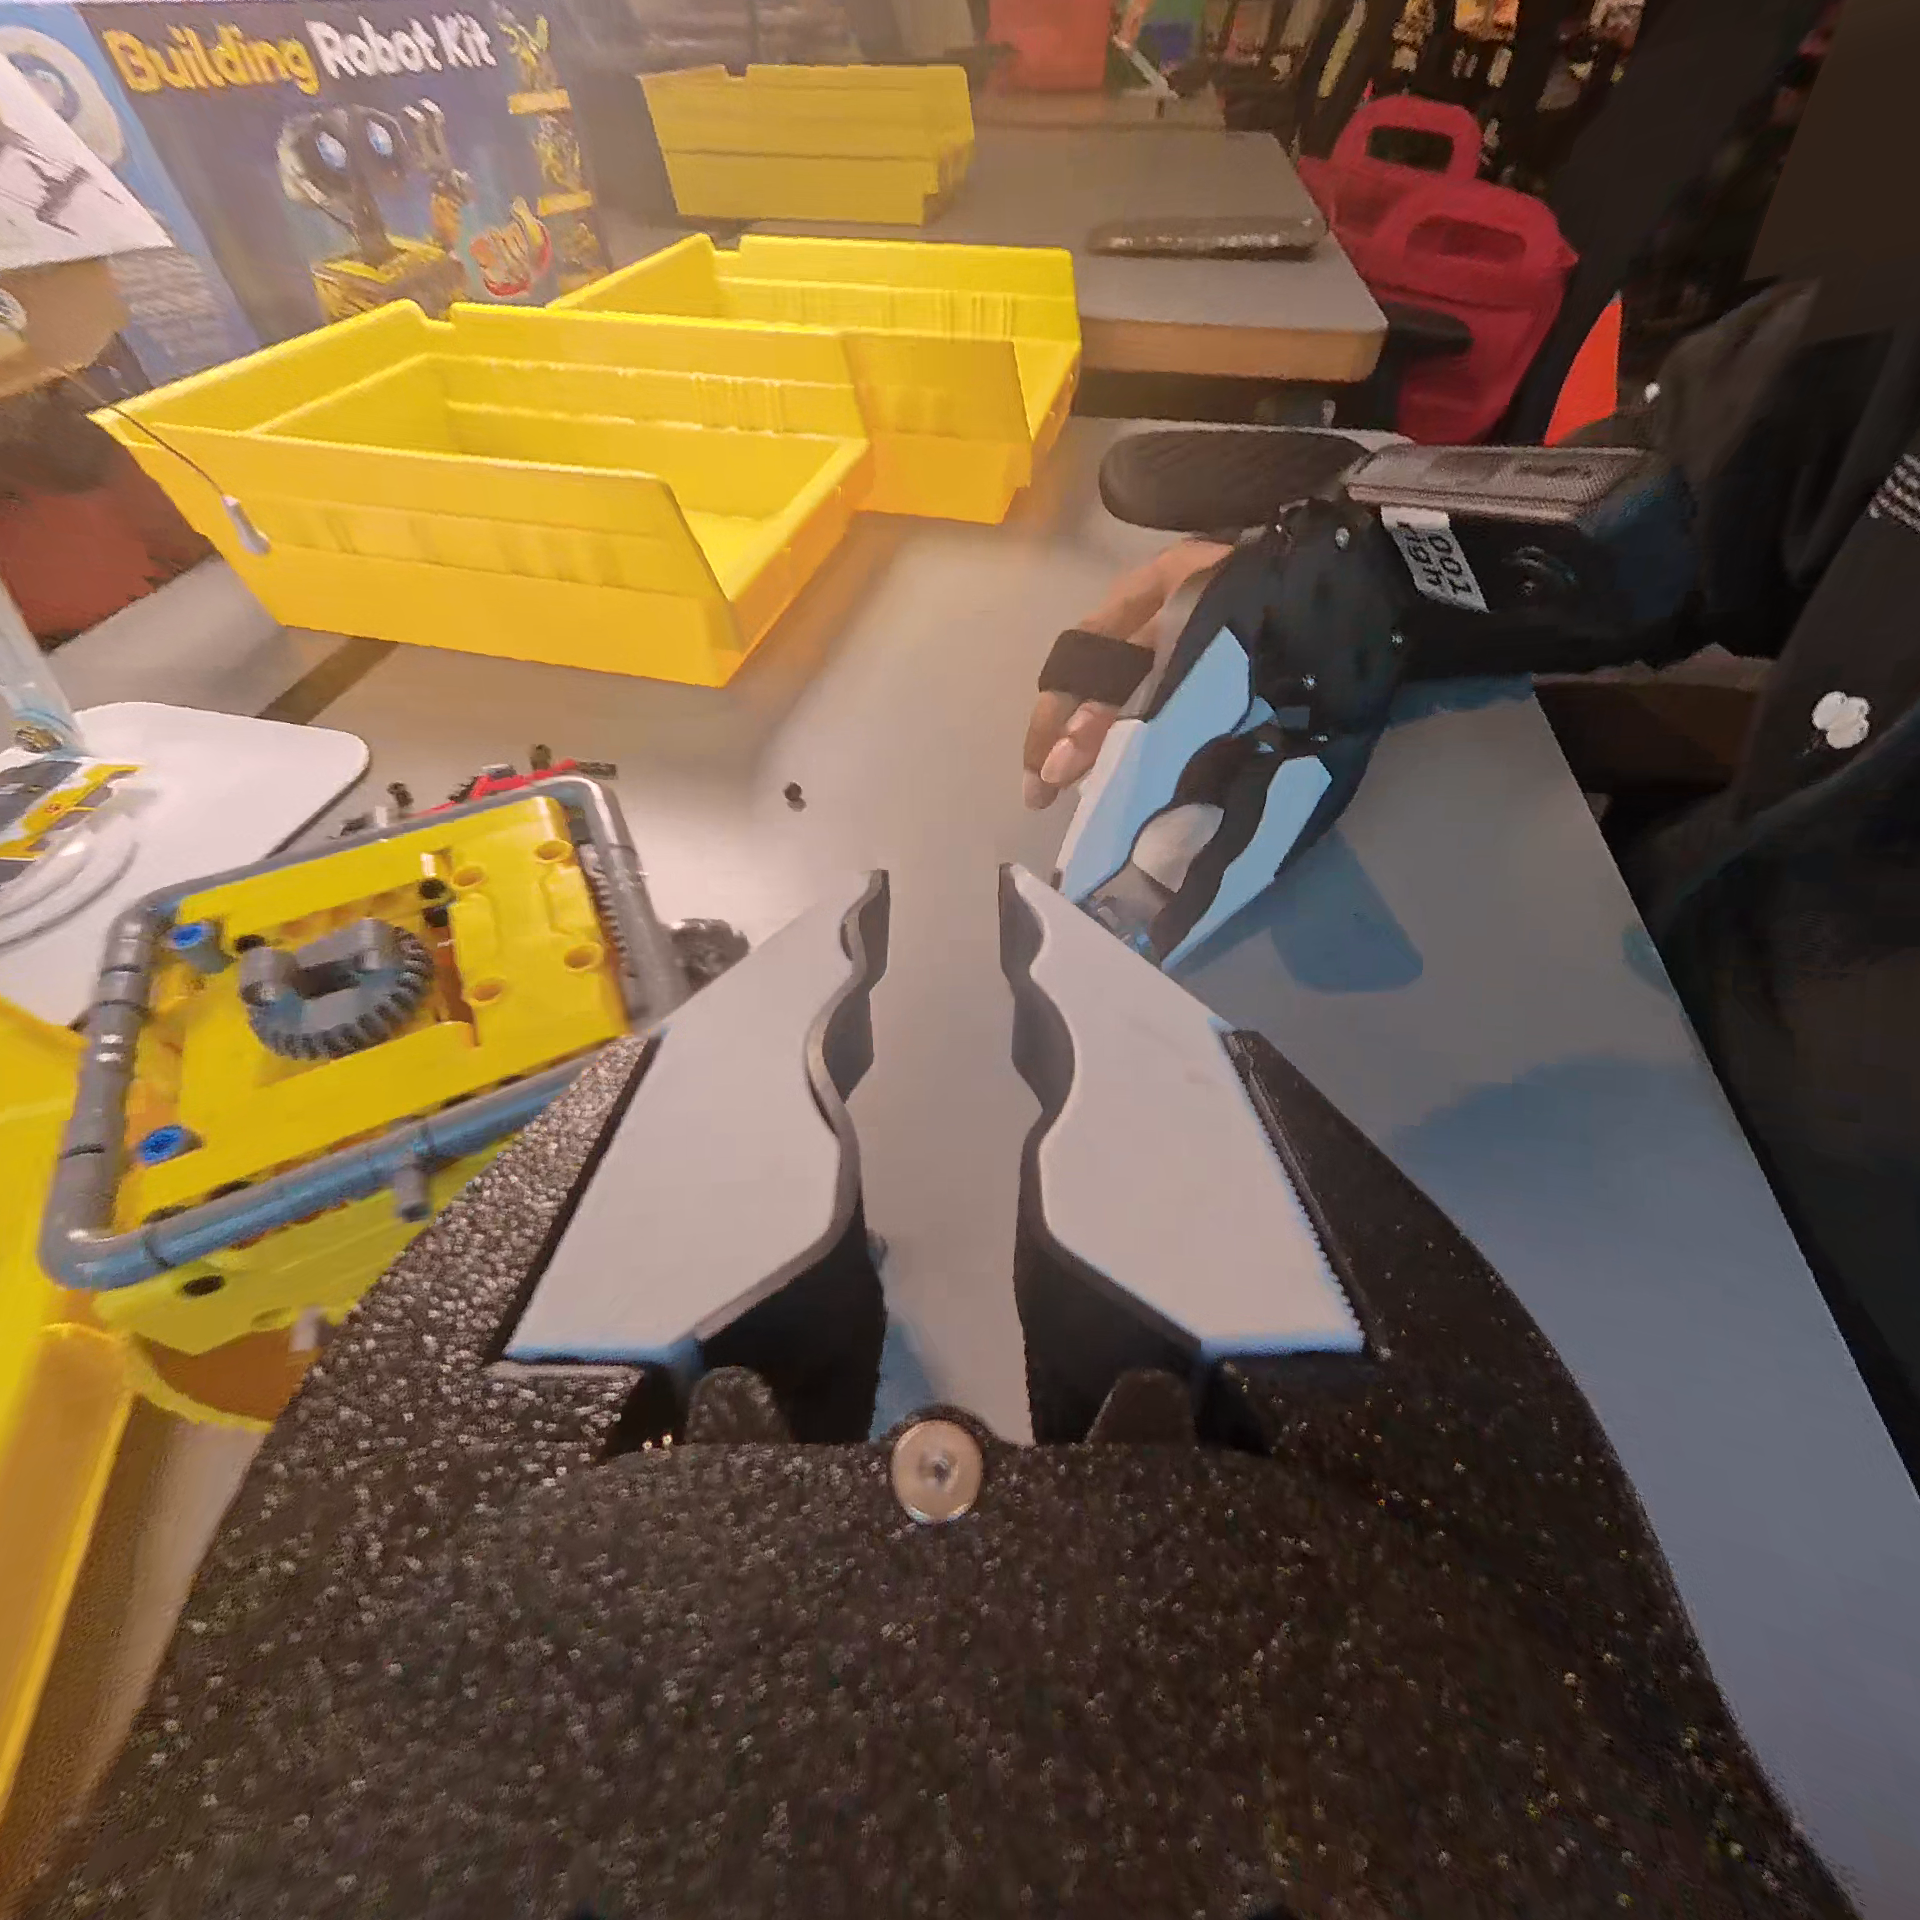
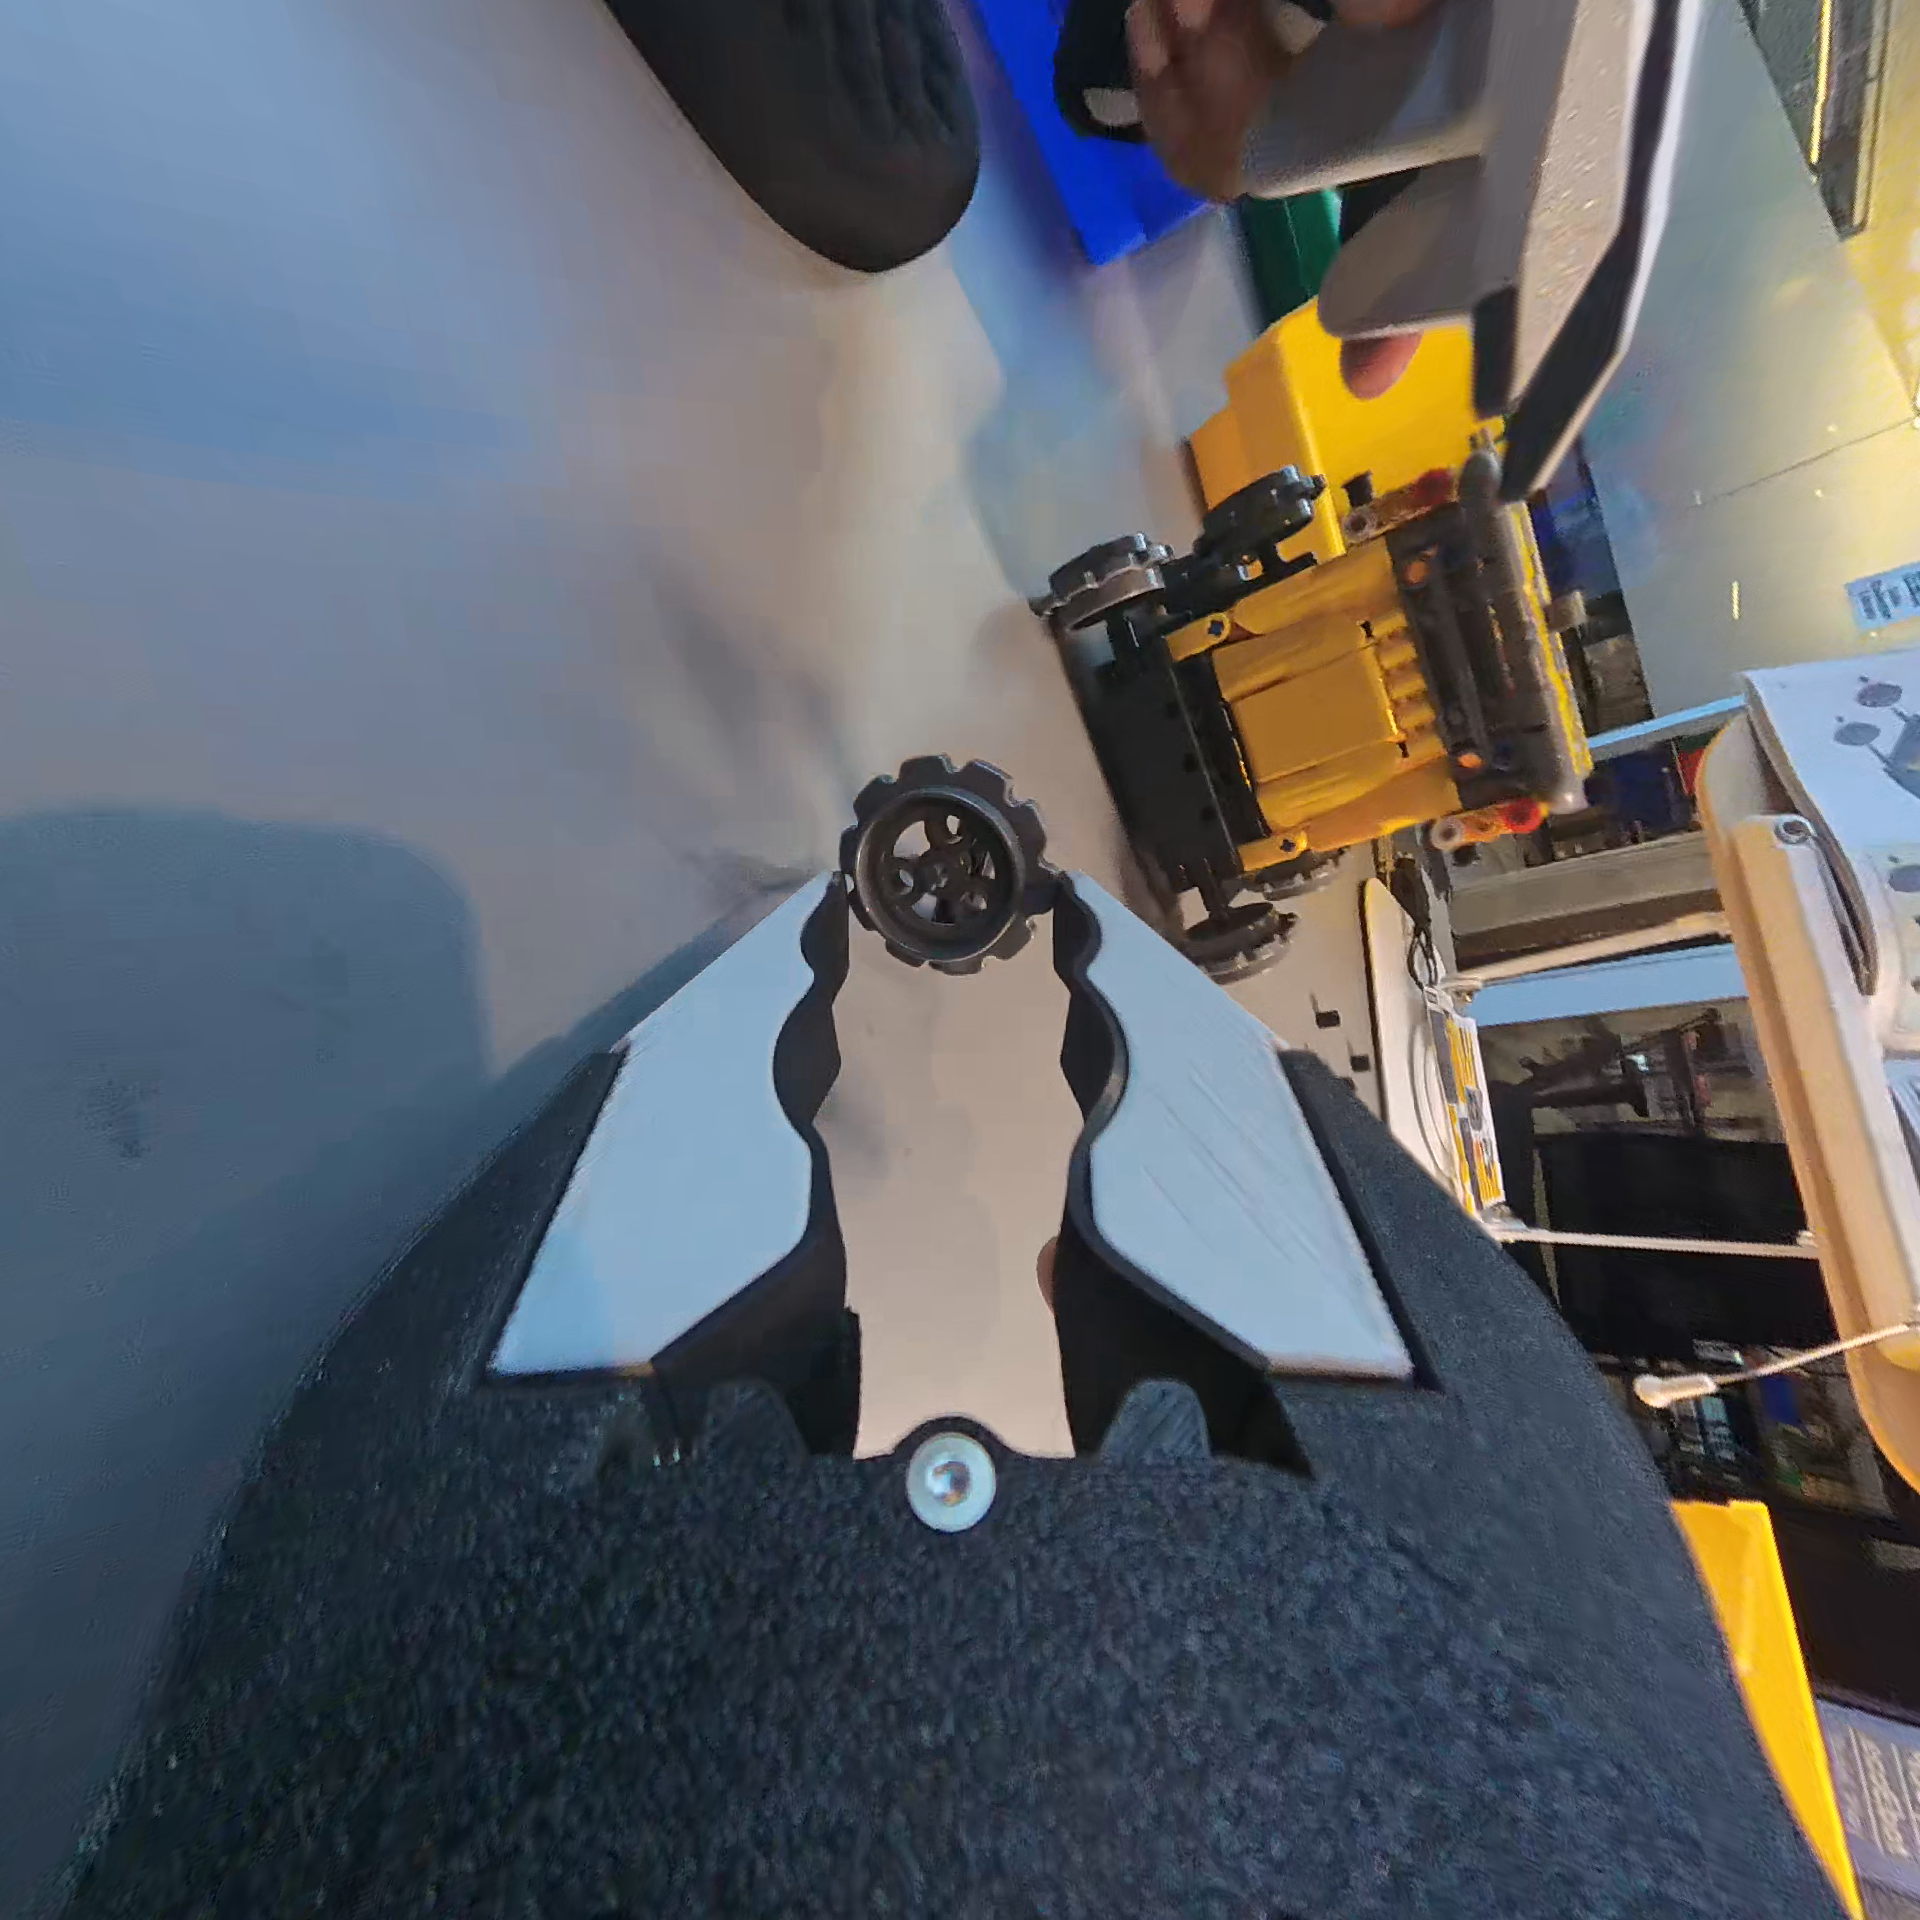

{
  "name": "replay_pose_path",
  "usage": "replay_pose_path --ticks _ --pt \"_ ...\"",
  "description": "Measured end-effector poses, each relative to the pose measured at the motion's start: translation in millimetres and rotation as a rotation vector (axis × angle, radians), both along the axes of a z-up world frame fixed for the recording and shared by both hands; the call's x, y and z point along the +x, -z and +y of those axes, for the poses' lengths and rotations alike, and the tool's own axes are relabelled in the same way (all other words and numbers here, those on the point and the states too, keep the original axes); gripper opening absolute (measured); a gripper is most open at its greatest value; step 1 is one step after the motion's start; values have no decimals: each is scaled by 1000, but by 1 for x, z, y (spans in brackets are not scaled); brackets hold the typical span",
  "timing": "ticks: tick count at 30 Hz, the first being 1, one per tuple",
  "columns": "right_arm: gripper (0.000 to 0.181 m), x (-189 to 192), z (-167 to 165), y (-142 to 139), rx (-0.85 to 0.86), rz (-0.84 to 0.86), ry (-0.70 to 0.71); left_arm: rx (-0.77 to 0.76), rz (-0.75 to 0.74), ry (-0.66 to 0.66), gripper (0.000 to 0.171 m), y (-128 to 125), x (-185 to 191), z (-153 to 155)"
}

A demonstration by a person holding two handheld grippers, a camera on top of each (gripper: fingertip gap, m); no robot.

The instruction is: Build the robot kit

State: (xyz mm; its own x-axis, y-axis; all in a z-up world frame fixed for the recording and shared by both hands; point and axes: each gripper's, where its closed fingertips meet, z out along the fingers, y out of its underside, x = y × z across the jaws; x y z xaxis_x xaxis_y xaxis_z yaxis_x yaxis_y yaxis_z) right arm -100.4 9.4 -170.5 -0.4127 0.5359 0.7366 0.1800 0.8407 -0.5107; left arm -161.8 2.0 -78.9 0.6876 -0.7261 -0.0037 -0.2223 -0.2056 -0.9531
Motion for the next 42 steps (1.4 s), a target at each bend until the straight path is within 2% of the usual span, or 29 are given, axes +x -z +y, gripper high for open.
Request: replay_pose_path --ticks 3,6,11,17,21,24,26,29,34,39,42 --pt "39 2 -5 3 -11 -2 -29 -96 50 90 18 29 17 -13" --pt "39 4 -8 3 -53 -17 -56 -157 135 124 17 57 29 -16" --pt "39 6 -12 2 -150 -41 -73 -165 293 162 18 82 48 -17" --pt "39 2 -12 -10 -214 20 -65 -76 299 139 14 74 57 -10" --pt "39 2 -15 -18 -248 50 -78 -65 274 126 6 71 54 -7" --pt "39 4 -19 -25 -279 72 -107 -78 272 107 11 72 51 -5" --pt "39 6 -22 -28 -292 83 -122 -70 240 123 18 68 52 -7" --pt "39 8 -30 -37 -340 110 -162 -34 195 165 20 60 59 -11" --pt "39 12 -41 -45 -396 123 -220 -20 174 259 12 57 75 -23" --pt "39 11 -38 -51 -424 143 -205 -36 114 255 9 49 72 -24" --pt "39 11 -38 -47 -409 127 -201 -59 130 261 8 51 70 -26"
